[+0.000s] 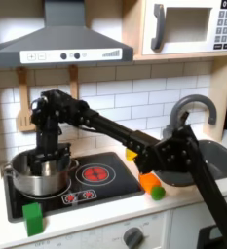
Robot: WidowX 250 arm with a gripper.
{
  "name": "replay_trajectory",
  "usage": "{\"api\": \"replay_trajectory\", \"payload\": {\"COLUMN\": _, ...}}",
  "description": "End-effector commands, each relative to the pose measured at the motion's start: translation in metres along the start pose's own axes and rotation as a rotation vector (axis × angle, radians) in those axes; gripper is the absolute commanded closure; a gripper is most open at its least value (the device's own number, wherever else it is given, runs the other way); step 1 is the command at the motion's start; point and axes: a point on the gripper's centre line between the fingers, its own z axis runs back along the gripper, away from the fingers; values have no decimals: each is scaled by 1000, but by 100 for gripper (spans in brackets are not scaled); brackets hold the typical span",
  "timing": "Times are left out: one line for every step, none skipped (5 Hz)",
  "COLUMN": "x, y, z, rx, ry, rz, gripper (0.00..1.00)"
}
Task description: Slide pot right
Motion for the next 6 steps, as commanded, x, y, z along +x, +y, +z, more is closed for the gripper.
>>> {"api": "replay_trajectory", "payload": {"x": -9, "y": -10, "z": 1, "rx": -19, "ry": 10, "rz": -27, "gripper": 0}}
{"api": "replay_trajectory", "payload": {"x": -13, "y": -13, "z": -2, "rx": -35, "ry": 18, "rz": -29, "gripper": 0}}
{"api": "replay_trajectory", "payload": {"x": -18, "y": -20, "z": 4, "rx": -41, "ry": 14, "rz": -51, "gripper": 0}}
{"api": "replay_trajectory", "payload": {"x": -20, "y": -32, "z": 7, "rx": -49, "ry": 11, "rz": -78, "gripper": 0}}
{"api": "replay_trajectory", "payload": {"x": -27, "y": -38, "z": 10, "rx": -55, "ry": 12, "rz": -92, "gripper": 0}}
{"api": "replay_trajectory", "payload": {"x": -33, "y": -44, "z": 11, "rx": -57, "ry": 7, "rz": -107, "gripper": 0}}
